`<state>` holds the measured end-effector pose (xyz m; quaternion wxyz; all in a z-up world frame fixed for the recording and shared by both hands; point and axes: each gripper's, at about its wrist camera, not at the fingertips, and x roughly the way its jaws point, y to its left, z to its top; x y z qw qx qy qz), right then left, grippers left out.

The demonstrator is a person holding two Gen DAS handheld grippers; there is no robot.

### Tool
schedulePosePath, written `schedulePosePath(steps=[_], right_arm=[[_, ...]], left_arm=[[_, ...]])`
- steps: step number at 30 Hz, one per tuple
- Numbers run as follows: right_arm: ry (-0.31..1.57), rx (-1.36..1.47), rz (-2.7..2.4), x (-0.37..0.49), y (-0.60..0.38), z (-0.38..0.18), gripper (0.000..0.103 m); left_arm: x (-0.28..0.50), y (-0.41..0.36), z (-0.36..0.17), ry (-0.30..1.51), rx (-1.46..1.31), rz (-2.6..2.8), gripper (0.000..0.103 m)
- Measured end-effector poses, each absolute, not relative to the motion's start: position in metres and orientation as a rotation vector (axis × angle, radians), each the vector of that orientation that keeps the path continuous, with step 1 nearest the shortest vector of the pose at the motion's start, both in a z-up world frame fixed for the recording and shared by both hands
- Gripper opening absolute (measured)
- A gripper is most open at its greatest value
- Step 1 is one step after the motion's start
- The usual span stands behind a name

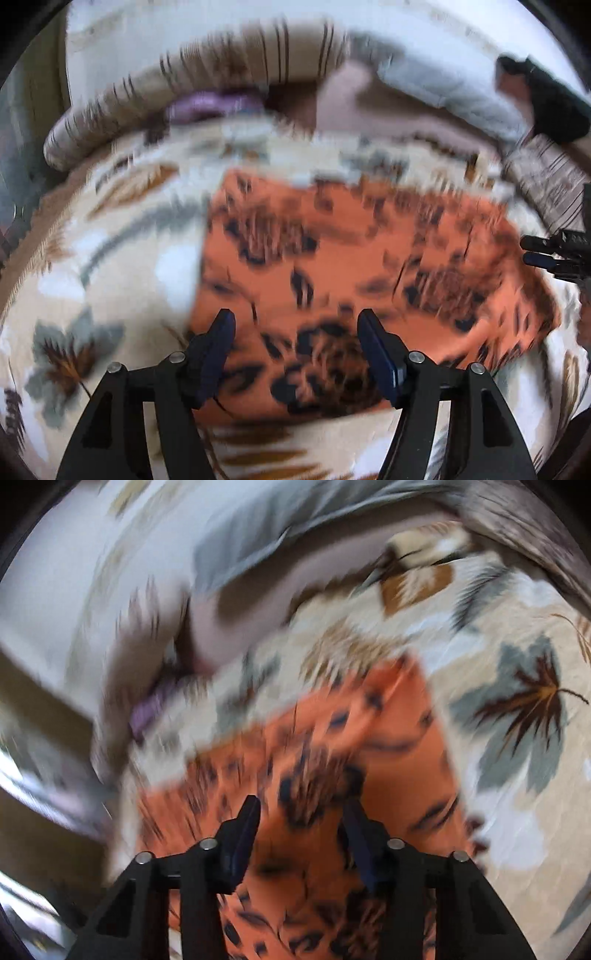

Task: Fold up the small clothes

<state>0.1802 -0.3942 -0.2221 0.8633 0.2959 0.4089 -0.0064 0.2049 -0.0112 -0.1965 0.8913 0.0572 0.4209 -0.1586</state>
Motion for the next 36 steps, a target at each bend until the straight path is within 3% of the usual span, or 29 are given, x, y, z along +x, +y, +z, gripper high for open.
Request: schedulePosePath(steps=[2,10,18,24,33,36], right_arm=[[0.992,0.58,-0.018,0.177,-0.372,-0.247,0.047],[1.039,0.393,-0.078,0.132,-0.334,-0.248,0.045],[0.807,0.427,0.082,0.146,-0.307,-0.211,0.046],[0.934,0.381,0.112,0.183,-0.274,-0.25,0.046],[0.788,0.427,0.091,0.195,-0.293,-0.214,0.046],[0.824,0.452,0.05,0.207,-0.307,-0.22,0.046]], left_arm=[[0.208,-0.008,-0.209,0.92,0.129,-0.304,0.07],[0.197,0.003,-0.211,0.909,0.114,-0.287,0.07],[0.195,-0.003,-0.203,0.852,0.09,-0.262,0.07],[0.203,-0.01,-0.213,0.855,0.136,-0.223,0.071],[0.204,-0.013,-0.215,0.851,0.166,-0.215,0.072],[0.204,-0.014,-0.216,0.85,0.175,-0.212,0.073]])
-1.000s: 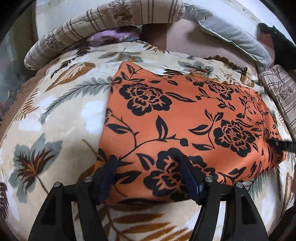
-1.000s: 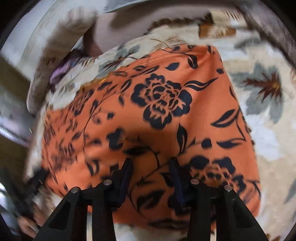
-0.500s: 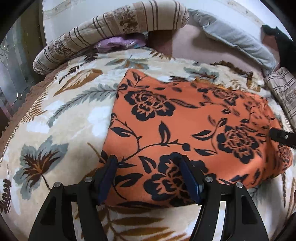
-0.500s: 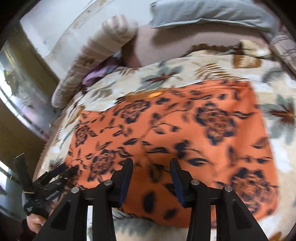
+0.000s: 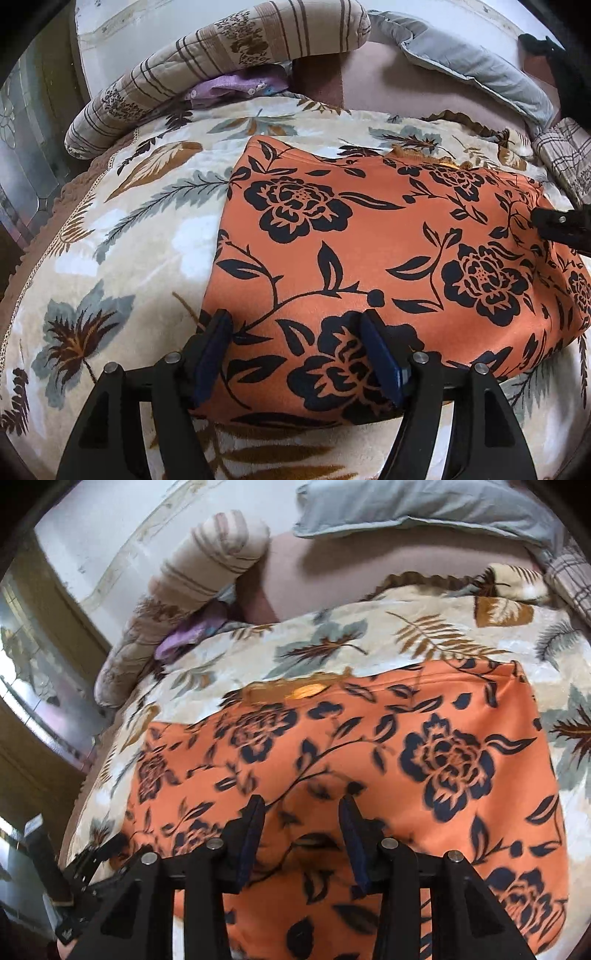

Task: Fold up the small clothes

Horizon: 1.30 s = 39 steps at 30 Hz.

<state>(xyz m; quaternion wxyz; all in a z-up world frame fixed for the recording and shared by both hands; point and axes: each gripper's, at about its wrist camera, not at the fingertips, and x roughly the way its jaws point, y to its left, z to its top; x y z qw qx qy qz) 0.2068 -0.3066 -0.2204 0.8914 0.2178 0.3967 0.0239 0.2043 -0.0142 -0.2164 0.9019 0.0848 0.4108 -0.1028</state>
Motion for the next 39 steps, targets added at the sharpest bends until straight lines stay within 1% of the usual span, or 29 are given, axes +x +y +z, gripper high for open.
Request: schedulePosePath(steps=[3,7,13,26,33,39], right_arm=[[0.93,0.457,0.023,0.22,-0.311,-0.244,0.046],[0.918,0.397,0.011,0.221,-0.304,-0.237,0.046],[0.911,0.439,0.022,0.219,-0.309,-0.241,0.046],[0.897,0.42,0.023,0.216,-0.308,-0.242,0.046],[0.886,0.387,0.02,0.215,-0.306,-0.244,0.046],[0.879,0.383,0.023,0.214,-0.306,-0.244,0.046]], left_arm=[[0.205,-0.016,-0.218,0.848,0.184,-0.206,0.075],[0.205,-0.017,-0.218,0.846,0.191,-0.205,0.075],[0.205,-0.016,-0.218,0.846,0.192,-0.207,0.075],[0.201,-0.016,-0.219,0.843,0.23,-0.222,0.077],[0.203,-0.018,-0.222,0.844,0.247,-0.209,0.083],[0.205,-0.021,-0.223,0.849,0.252,-0.196,0.085]])
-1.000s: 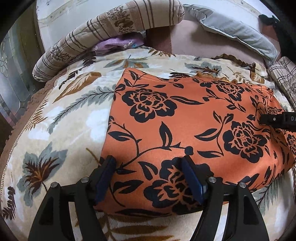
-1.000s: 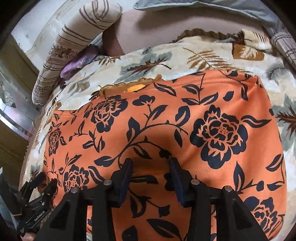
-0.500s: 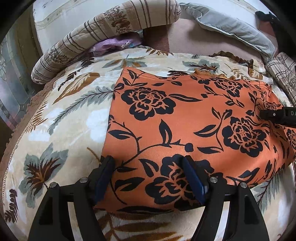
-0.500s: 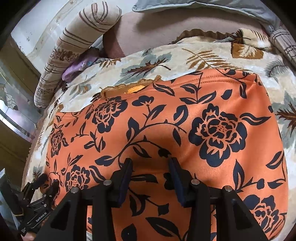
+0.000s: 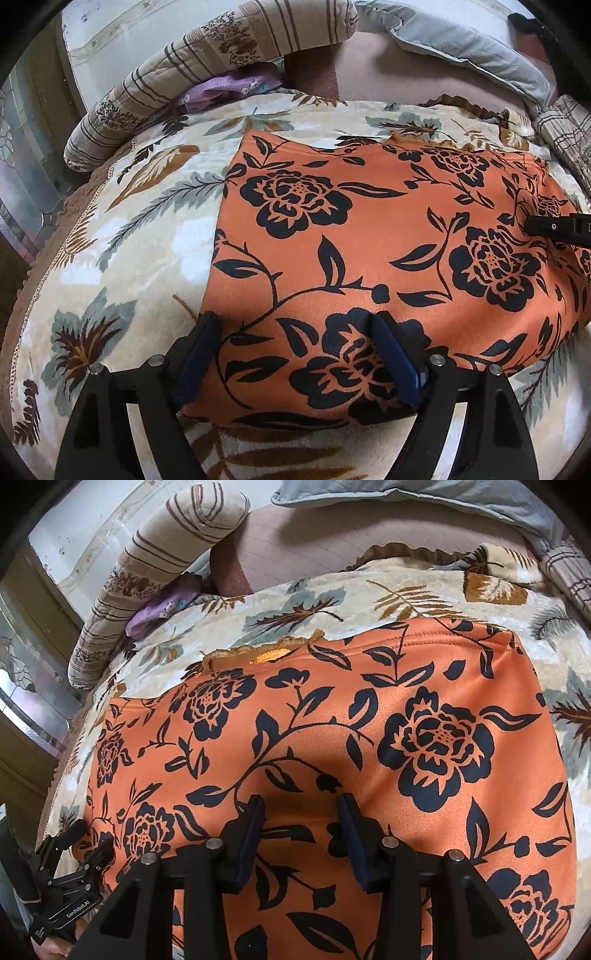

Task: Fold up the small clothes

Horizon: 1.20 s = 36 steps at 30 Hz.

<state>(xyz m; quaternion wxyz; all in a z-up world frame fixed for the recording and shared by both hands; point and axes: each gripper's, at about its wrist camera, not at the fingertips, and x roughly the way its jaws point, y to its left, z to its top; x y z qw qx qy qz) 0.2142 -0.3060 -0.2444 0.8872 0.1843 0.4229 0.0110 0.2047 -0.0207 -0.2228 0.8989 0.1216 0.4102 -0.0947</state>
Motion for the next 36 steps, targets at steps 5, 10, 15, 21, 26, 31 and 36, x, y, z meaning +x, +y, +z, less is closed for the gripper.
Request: schedulePosePath(steps=[5,10,15,21,26,31,36], right_arm=[[0.877,0.376,0.029,0.214,-0.306,-0.244,0.047],[0.875,0.377,0.028,0.214,-0.306,-0.244,0.047],[0.875,0.377,0.029,0.213,-0.306,-0.244,0.047],[0.874,0.375,0.028,0.213,-0.305,-0.244,0.047],[0.874,0.372,0.029,0.213,-0.305,-0.244,0.047],[0.885,0.398,0.025,0.213,-0.308,-0.242,0.047],[0.806,0.34,0.011,0.207,-0.301,-0.216,0.047]], left_arm=[[0.206,-0.022,-0.222,0.861,0.248,-0.185,0.086],[0.206,-0.023,-0.223,0.864,0.249,-0.169,0.087],[0.206,-0.024,-0.223,0.87,0.246,-0.156,0.088],[0.207,-0.027,-0.222,0.885,0.227,-0.115,0.089],[0.209,-0.029,-0.222,0.894,0.195,-0.08,0.092],[0.21,-0.028,-0.222,0.886,0.181,-0.079,0.093],[0.212,-0.022,-0.208,0.849,0.145,-0.121,0.093]])
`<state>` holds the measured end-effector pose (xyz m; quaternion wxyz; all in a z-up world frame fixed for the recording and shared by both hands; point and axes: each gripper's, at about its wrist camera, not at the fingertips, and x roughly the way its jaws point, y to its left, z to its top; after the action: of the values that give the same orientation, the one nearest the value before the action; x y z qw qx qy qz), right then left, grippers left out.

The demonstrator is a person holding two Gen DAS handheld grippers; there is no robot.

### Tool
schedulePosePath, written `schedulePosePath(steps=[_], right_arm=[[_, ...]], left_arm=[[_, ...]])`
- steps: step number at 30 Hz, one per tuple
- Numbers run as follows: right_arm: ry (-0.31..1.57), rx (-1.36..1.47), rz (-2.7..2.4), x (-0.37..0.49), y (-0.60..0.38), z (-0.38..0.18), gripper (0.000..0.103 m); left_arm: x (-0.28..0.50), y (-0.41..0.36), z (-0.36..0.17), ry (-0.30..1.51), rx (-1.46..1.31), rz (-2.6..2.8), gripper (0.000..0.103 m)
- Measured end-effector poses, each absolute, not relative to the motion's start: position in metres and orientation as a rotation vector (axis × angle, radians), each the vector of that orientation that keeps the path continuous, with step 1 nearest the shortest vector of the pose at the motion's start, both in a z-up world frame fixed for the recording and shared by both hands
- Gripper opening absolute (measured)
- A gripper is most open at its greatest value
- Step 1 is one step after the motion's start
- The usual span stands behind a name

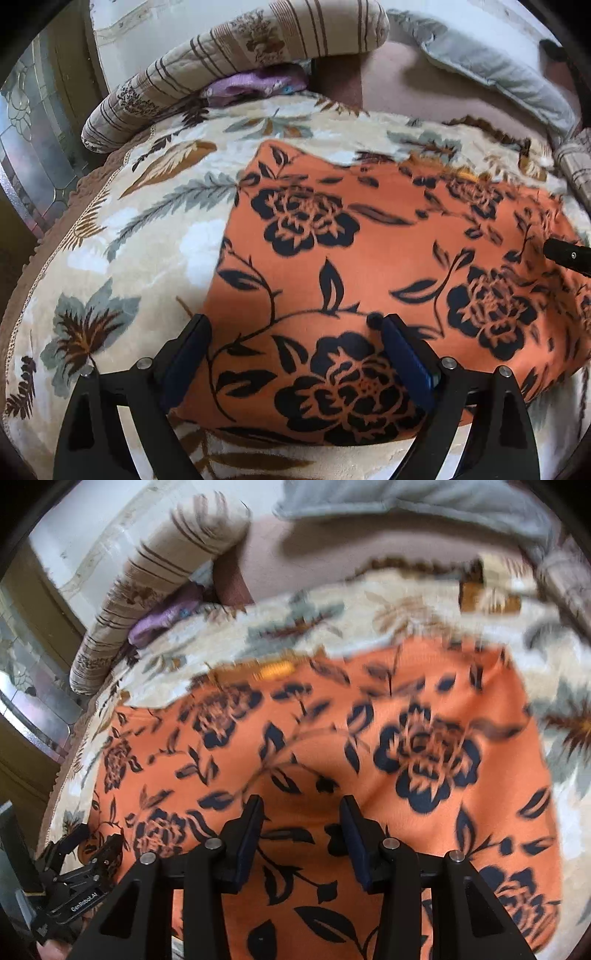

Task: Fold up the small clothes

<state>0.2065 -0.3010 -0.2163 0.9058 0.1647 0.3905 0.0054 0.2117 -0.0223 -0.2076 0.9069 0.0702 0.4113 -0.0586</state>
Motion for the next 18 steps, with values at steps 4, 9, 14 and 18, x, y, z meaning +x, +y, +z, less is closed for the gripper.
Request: schedulePosePath(steps=[4,9,14,18], right_arm=[[0.789,0.349,0.021,0.229,-0.296,-0.204,0.048],[0.874,0.458,0.003,0.286,-0.297,-0.225,0.048],[0.925,0.487,-0.028,0.309,-0.3,-0.242,0.049],[0.897,0.483,-0.025,0.277,-0.306,-0.224,0.05]], left_arm=[[0.219,-0.014,-0.206,0.846,0.135,-0.095,0.093],[0.229,-0.004,-0.22,0.901,0.14,-0.059,0.093],[0.232,-0.003,-0.22,0.919,0.115,-0.069,0.094],[0.227,-0.01,-0.215,0.907,0.151,-0.079,0.094]])
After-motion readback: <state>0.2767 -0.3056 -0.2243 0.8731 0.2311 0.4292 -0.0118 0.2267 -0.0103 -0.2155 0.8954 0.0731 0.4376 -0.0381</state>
